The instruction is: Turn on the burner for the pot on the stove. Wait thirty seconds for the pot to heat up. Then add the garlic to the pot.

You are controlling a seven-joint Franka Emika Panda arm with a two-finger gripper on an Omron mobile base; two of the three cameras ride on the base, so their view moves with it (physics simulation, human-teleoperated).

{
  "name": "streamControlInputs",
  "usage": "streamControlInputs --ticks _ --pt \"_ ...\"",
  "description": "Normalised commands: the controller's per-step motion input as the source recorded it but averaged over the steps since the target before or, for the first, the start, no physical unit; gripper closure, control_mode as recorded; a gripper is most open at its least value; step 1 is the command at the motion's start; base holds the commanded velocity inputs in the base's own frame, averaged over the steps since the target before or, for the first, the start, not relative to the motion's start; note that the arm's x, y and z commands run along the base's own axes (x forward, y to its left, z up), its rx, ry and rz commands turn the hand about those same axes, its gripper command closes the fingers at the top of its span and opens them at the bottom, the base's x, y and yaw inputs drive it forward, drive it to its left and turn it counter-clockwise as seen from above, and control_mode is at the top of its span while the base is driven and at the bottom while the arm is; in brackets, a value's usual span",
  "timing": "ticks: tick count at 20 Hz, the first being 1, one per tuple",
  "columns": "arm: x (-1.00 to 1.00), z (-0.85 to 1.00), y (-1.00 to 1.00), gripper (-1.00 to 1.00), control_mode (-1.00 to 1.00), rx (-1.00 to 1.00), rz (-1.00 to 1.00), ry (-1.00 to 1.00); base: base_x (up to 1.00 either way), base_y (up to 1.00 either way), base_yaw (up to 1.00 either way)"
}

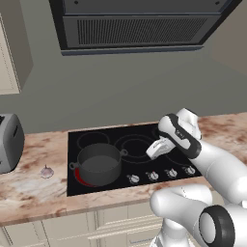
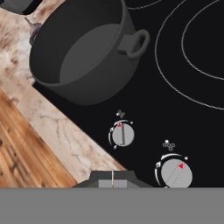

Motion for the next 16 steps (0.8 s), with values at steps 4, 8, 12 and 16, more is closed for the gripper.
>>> streamControlInputs --ticks 4,8,12,16 --pt "0.0 0.0 0.0 1.0 -1.0 0.0 0.0 0.0 0.0 0.0 0.0" --pt "0.0 0.0 0.0 1.0 -1.0 0.0 0.0 0.0 0.0 0.0 0.0" --pt "0.0 0.0 0.0 1.0 -1.0 0.0 0.0 0.0 0.0 0.0 0.0" --pt "0.0 0.0 0.0 1.0 -1.0 0.0 0.0 0.0 0.0 0.0 0.0"
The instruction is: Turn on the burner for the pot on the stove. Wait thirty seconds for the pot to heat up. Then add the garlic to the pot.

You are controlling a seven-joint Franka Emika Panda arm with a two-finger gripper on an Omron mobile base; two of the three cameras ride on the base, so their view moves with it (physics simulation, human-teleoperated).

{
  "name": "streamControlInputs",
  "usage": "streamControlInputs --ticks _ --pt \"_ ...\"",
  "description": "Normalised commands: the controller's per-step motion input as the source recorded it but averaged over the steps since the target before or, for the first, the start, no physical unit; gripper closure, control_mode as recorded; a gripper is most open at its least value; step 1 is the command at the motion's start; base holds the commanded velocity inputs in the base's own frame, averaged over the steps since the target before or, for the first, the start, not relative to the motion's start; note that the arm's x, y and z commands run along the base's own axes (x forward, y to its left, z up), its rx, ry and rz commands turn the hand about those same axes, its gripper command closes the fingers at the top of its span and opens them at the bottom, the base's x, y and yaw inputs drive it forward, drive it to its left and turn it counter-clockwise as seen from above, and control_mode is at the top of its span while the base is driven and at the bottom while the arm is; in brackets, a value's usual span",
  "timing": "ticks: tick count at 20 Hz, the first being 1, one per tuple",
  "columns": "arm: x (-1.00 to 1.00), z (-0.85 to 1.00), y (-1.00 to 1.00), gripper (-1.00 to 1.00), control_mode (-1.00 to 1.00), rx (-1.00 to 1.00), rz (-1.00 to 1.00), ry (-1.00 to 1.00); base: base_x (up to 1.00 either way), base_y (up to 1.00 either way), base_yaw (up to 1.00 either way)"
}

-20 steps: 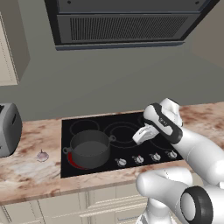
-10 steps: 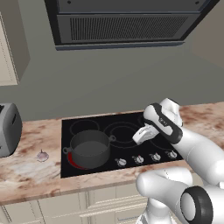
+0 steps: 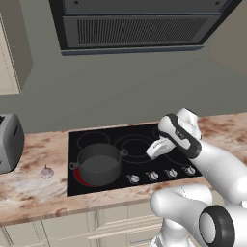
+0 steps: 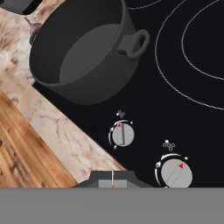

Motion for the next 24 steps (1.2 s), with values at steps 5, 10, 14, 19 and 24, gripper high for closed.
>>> streamControlInputs --ticks 5,10,14,19,24 --pt "0.0 0.0 0.0 1.0 -1.0 0.0 0.0 0.0 0.0 0.0 0.0" --pt "0.0 0.0 0.0 1.0 -1.0 0.0 0.0 0.0 0.0 0.0 0.0" --pt "0.0 0.0 0.0 1.0 -1.0 0.0 0.0 0.0 0.0 0.0 0.0" --pt "0.0 0.03 0.0 1.0 -1.0 0.0 0.0 0.0 0.0 0.0 0.0" --pt "0.0 0.13 0.0 1.0 -1.0 0.0 0.0 0.0 0.0 0.0 0.0"
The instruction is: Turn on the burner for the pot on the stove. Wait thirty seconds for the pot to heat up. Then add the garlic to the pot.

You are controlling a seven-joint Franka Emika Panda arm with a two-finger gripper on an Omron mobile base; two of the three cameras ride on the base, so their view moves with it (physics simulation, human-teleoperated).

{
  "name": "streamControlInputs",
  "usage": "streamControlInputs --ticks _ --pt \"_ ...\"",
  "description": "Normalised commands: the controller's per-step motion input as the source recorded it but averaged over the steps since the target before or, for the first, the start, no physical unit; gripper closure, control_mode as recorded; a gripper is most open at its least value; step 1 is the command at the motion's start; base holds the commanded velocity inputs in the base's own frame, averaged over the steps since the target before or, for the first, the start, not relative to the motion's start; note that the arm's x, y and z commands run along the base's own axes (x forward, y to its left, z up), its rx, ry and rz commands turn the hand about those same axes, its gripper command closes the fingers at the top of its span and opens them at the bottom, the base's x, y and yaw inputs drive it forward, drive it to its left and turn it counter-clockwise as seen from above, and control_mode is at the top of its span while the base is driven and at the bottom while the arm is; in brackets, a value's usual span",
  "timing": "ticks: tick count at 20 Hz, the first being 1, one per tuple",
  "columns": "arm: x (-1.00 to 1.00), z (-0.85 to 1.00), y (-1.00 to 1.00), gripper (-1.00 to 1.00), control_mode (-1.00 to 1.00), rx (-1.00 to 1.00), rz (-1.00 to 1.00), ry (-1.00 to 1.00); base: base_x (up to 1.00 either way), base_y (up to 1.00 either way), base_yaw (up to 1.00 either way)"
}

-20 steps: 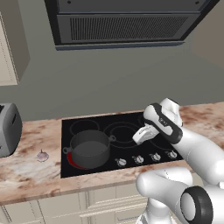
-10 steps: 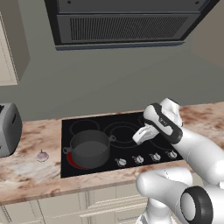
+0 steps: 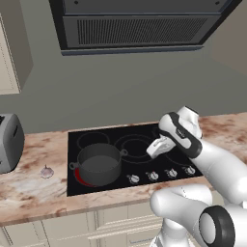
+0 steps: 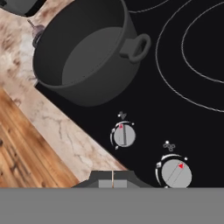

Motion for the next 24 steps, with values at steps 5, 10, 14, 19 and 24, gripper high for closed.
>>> streamControlInputs --ticks 5,10,14,19,24 --pt "-0.02 0.13 0.0 1.0 -1.0 0.0 0.0 0.0 0.0 0.0 0.0" --pt "-0.04 0.12 0.0 1.0 -1.0 0.0 0.0 0.0 0.0 0.0 0.0" --pt "-0.01 0.0 0.0 1.0 -1.0 0.0 0.0 0.0 0.0 0.0 0.0" --pt "0.0 0.0 0.0 1.0 -1.0 0.0 0.0 0.0 0.0 0.0 0.0" --pt "0.0 0.0 0.0 1.0 -1.0 0.0 0.0 0.0 0.0 0.0 0.0"
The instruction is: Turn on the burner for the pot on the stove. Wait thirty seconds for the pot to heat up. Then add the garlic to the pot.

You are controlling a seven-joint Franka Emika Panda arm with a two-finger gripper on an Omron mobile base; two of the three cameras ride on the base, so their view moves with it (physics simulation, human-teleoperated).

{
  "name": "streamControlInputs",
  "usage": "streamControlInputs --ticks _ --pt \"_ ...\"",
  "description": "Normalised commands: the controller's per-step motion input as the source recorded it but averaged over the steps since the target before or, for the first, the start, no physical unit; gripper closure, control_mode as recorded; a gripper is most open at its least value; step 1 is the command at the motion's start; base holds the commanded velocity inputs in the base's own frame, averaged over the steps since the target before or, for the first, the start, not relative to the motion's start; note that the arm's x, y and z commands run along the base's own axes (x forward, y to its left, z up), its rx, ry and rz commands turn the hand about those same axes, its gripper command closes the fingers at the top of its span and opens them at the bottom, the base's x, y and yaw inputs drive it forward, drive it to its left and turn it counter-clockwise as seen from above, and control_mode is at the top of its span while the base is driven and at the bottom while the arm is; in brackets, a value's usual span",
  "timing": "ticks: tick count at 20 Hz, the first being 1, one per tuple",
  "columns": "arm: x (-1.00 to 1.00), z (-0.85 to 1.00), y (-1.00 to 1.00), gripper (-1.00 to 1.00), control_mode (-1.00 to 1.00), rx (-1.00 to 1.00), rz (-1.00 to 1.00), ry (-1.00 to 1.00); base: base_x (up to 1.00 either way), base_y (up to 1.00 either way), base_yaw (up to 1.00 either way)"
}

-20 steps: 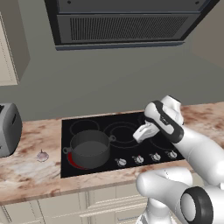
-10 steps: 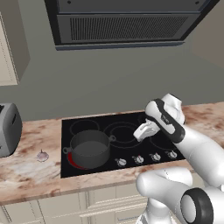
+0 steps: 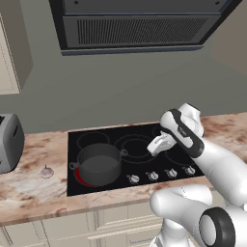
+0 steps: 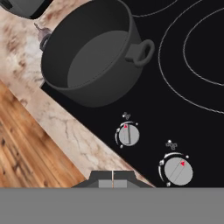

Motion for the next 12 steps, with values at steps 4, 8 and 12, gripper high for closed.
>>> streamControlInputs --ticks 4,8,12 --pt "0.0 0.0 0.0 1.0 -1.0 0.0 0.0 0.0 0.0 0.0 0.0" --pt "0.0 0.0 0.0 1.0 -1.0 0.0 0.0 0.0 0.0 0.0 0.0" --pt "0.0 0.0 0.0 1.0 -1.0 0.0 0.0 0.0 0.0 0.0 0.0"
